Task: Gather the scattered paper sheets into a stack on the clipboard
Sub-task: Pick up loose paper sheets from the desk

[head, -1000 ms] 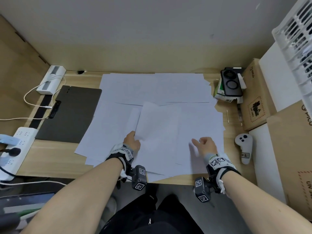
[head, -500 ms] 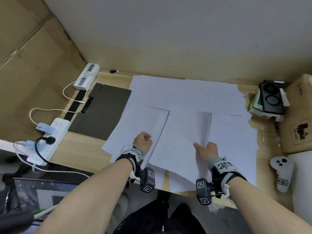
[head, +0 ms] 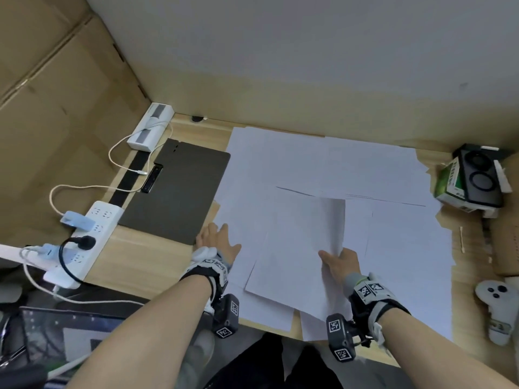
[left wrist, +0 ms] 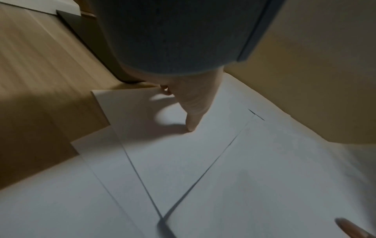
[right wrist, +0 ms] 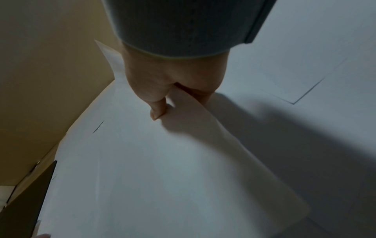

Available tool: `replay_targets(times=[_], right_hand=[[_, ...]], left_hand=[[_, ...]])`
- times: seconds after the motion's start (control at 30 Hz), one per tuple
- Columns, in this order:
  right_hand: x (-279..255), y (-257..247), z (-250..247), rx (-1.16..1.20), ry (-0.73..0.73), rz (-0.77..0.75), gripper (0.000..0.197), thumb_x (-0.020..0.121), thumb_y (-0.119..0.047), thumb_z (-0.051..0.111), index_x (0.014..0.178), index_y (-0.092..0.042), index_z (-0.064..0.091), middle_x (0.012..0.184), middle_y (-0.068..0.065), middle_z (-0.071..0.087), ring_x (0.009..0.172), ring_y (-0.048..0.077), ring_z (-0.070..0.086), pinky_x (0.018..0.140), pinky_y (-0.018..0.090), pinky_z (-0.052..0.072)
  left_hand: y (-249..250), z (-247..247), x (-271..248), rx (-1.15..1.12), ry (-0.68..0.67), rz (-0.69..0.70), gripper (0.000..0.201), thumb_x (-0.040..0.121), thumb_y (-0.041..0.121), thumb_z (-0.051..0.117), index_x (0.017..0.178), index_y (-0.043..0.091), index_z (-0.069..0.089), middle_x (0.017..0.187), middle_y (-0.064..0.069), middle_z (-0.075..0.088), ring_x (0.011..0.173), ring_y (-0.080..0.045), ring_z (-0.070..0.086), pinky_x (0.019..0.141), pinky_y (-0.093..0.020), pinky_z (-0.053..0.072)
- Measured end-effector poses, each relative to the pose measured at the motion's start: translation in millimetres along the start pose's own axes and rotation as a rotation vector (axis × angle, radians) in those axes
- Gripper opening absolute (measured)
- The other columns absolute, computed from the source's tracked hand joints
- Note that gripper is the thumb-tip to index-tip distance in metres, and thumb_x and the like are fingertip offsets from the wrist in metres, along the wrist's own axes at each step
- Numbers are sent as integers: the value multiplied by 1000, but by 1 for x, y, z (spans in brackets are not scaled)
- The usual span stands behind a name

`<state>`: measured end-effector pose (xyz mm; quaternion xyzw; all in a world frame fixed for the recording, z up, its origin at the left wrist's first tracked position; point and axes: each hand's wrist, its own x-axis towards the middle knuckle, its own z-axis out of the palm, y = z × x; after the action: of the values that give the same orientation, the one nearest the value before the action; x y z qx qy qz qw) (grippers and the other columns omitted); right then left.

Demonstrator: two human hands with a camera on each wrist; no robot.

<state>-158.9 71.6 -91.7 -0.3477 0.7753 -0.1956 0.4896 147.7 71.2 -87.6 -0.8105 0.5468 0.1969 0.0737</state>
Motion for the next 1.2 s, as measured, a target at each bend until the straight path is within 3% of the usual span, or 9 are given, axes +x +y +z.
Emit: replay_targets(times=[0.1,0.27,0.47,0.63,0.73,0.8,0.9,1.0,1.2], right_hand=[[0,-6,-4,-7,0,-3,33,84,-23,73,104,1,62,93,13,66,87,32,63,81,40,52],[0,-12,-9,2,-1,-2,29,85,-22,73,101,-1,60,92,13,63,85,30,61,75,36,48],[-3,-8,-11,20,-9,12,22,86,-20,72,94,-4,59,90,13,63,83,29,60,74,35,48],[-4,-10,-14,23,-12,14,23,86,-21,72,94,-5,56,88,10,62,85,28,60,74,34,46],[-3,-10,-16,48,-14,24,22,87,-21,71,90,-6,55,79,4,60,82,26,58,74,33,45],[-4,-11,-18,71,-17,27,20,87,-21,71,85,-8,55,77,2,59,81,25,57,74,33,45],[-1,-12,-23,74,-10,34,20,87,-21,70,79,-10,55,78,3,60,79,25,57,75,35,46],[7,-10,-32,33,43,33,12,87,-13,64,90,-2,63,84,12,64,82,29,61,74,34,49],[21,-6,-54,43,123,116,16,81,-1,51,68,-10,55,68,8,57,71,28,55,66,33,43]], left_hand=[[10,-8,0,-95,31,29,57,78,47,61,128,23,47,129,-4,42,121,-24,41,96,-36,40],[14,-18,7,-189,16,-100,70,70,42,71,126,15,41,132,-7,35,120,-27,36,86,-38,43],[17,-24,15,-183,-88,-182,82,64,45,77,129,11,39,130,-10,43,123,-30,38,93,-44,43],[25,-27,17,-216,-86,-158,60,62,43,75,108,11,53,115,-9,55,112,-31,50,86,-41,48],[31,-31,18,-213,-61,-132,23,74,33,65,77,12,56,109,-16,57,105,-33,53,83,-41,47],[37,-32,16,-290,-4,-107,16,81,22,57,68,12,54,96,-18,60,83,-32,56,71,-39,48],[46,-38,13,-478,91,-93,5,90,12,48,91,13,54,87,-6,58,64,-22,48,53,-28,34],[57,-50,17,-531,173,-80,22,95,5,42,115,13,49,95,-6,56,73,-27,51,58,-29,35],[77,-63,36,-763,356,-196,25,95,9,35,114,2,49,103,-21,62,90,-39,58,75,-41,44]])
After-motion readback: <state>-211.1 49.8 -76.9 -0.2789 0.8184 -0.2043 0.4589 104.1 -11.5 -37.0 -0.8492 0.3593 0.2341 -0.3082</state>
